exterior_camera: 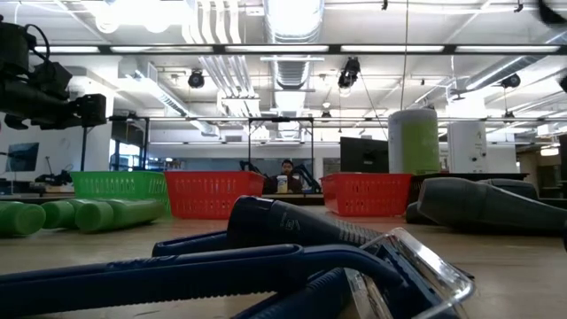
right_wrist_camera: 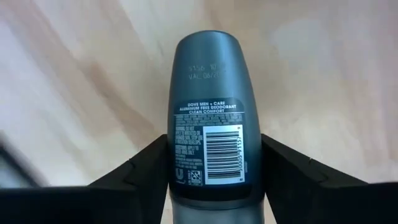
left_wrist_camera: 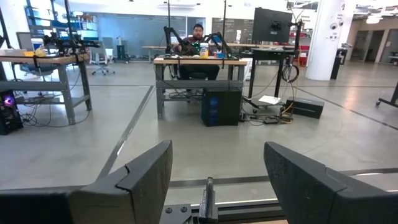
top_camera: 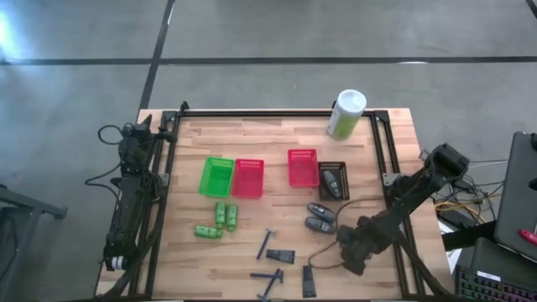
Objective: Pick & Place Travel size toiletries
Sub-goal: Put the gray deodorant into the black basket
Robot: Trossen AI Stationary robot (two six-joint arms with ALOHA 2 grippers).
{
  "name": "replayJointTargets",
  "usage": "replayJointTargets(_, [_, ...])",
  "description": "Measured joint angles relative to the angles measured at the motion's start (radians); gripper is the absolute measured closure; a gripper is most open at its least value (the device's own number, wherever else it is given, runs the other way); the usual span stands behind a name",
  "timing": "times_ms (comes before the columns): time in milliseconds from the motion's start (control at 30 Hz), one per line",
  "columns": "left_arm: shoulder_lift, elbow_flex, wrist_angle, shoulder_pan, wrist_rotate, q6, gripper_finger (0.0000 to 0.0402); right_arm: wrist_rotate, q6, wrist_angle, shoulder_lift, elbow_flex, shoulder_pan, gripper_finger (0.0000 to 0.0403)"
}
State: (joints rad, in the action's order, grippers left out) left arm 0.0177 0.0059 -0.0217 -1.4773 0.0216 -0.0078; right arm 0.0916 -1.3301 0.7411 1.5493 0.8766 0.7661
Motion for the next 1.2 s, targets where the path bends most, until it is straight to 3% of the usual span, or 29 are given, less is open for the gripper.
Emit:
replayJointTargets(133, [0.0, 0.0, 0.0, 0.0, 0.0, 0.0, 0.0142, -0.143, -0.278, 0.14, -0.17, -0.008, -0.019, 0.0202])
replayJointTargets(267, [0.0, 0.0, 0.0, 0.0, 0.0, 0.0, 0.0142, -0.36, -0.643, 0.266, -0.374, -0.043, -0.078, 0.0199])
replayJointTargets(367, [0.0, 0.0, 0.0, 0.0, 0.0, 0.0, 0.0142, -0.479, -0.772, 0.22, -0.479, -0.1, -0.183, 0.0191])
replayJointTargets(533, [0.0, 0.0, 0.0, 0.0, 0.0, 0.0, 0.0142, -0.492, -0.599, 0.096, -0.519, -0.168, -0.43, 0.0188])
replayJointTargets(667, [0.0, 0.0, 0.0, 0.0, 0.0, 0.0, 0.0142, -0.484, -0.36, 0.041, -0.489, -0.177, -0.649, 0.0186])
replayJointTargets(833, [0.0, 0.0, 0.0, 0.0, 0.0, 0.0, 0.0142, -0.366, -0.184, -0.04, -0.398, -0.182, -0.856, 0.0185])
replayJointTargets(1000, [0.0, 0.0, 0.0, 0.0, 0.0, 0.0, 0.0142, -0.236, -0.148, -0.163, -0.283, -0.181, -0.846, 0.0185])
replayJointTargets(1200, [0.0, 0.0, 0.0, 0.0, 0.0, 0.0, 0.0142, -0.31, -0.194, -0.184, -0.18, -0.154, -0.787, 0.0183])
